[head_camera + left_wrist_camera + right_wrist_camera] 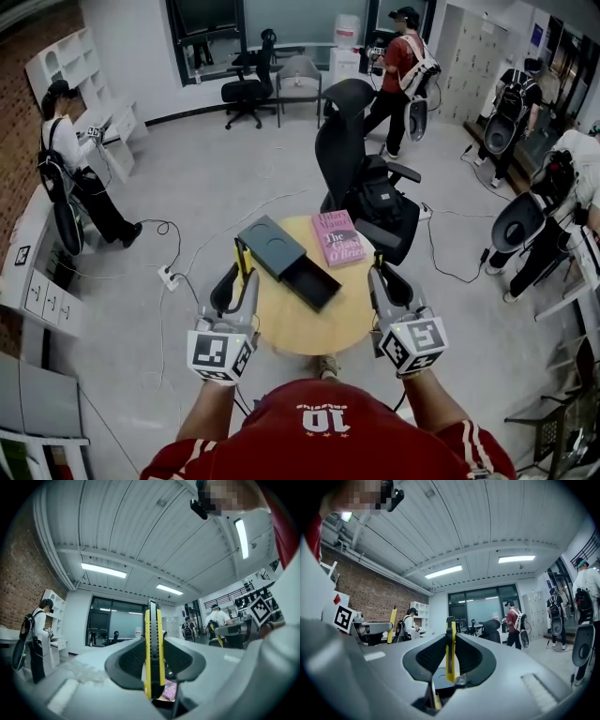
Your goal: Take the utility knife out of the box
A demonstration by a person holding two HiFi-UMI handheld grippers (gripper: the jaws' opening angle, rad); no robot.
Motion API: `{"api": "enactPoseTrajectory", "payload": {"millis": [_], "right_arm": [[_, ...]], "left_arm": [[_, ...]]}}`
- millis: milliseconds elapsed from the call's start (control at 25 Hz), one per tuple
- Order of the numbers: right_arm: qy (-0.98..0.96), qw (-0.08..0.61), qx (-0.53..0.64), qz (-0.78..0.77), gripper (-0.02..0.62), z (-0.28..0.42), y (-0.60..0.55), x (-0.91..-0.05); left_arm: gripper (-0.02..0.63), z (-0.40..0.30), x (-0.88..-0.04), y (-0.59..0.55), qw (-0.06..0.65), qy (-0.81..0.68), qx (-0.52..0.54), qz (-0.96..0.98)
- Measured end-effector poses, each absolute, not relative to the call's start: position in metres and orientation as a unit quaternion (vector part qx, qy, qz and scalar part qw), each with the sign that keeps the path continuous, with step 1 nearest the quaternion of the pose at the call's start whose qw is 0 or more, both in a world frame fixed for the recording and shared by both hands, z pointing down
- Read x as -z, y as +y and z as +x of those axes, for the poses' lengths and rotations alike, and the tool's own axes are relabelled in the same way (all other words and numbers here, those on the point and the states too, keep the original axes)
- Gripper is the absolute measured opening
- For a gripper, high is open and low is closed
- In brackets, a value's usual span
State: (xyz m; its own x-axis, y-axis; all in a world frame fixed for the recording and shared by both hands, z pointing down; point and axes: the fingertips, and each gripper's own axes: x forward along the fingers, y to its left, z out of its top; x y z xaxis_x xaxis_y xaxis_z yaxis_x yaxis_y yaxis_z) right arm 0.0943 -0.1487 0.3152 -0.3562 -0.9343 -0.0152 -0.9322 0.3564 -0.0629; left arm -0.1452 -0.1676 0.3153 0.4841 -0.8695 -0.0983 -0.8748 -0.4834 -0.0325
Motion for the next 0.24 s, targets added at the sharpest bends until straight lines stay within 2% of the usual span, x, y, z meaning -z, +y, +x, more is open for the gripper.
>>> {"api": "enactPoseTrajectory", "payload": {"millis": [240], "right_arm": [[0.824, 0.024, 0.023, -0.565, 0.058, 0.0917, -0.1480, -0.3121]], "left_arm": [[0.127, -0.1462, -0.3128, -0.1667, 0.036, 0.507, -0.037, -0.860]]}}
